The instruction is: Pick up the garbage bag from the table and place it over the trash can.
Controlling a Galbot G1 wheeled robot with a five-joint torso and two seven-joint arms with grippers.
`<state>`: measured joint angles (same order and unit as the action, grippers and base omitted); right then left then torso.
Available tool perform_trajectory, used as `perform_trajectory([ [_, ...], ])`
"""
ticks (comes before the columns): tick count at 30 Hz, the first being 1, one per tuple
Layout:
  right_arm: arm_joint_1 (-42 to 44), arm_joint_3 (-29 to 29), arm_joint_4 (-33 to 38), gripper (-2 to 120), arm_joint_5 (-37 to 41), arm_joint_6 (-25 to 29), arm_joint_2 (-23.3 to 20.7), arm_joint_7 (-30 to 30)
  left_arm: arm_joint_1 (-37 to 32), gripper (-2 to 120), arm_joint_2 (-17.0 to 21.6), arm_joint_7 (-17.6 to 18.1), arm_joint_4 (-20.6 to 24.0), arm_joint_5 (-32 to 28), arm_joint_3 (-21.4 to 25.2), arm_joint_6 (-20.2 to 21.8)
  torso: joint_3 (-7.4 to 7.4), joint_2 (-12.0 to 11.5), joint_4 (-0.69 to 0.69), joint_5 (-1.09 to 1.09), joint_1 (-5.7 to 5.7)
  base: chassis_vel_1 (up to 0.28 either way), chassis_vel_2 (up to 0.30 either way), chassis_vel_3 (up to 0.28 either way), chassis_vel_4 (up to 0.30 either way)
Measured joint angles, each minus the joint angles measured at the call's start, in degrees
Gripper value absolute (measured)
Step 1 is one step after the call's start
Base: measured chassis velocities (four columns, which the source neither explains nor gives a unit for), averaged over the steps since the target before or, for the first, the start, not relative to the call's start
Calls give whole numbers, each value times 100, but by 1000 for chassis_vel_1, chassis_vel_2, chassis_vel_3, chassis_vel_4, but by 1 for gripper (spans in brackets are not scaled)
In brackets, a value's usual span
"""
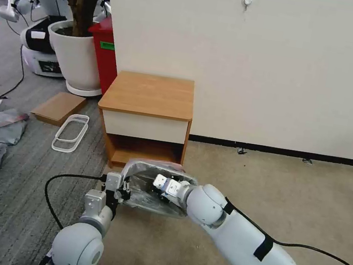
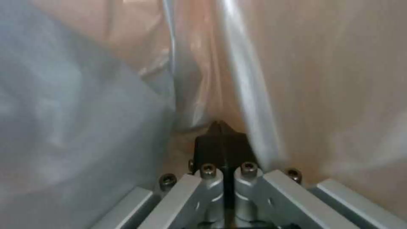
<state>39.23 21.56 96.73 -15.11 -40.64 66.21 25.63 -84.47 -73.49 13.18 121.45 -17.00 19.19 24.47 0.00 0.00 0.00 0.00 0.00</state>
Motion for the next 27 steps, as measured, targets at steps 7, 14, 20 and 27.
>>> perform_trajectory([
  [7,111,3,-59,0,-331,0,83,-23,59,1,-54,25,-14,-28,-55,6,0,0,0,0,0,0,0,0,0],
  [14,155,16,-342,0,-546,6,238,-24,90,1,-125,39,-28,-61,-151,30,0,0,0,0,0,0,0,0,0],
  [20,137,-10,-558,0,-535,9,220,-24,60,1,-141,39,-7,-125,-159,37,0,0,0,0,0,0,0,0,0],
  [27,144,-35,-800,0,-516,11,296,-22,22,1,-147,32,42,-239,-179,112,0,0,0,0,0,0,0,0,0],
])
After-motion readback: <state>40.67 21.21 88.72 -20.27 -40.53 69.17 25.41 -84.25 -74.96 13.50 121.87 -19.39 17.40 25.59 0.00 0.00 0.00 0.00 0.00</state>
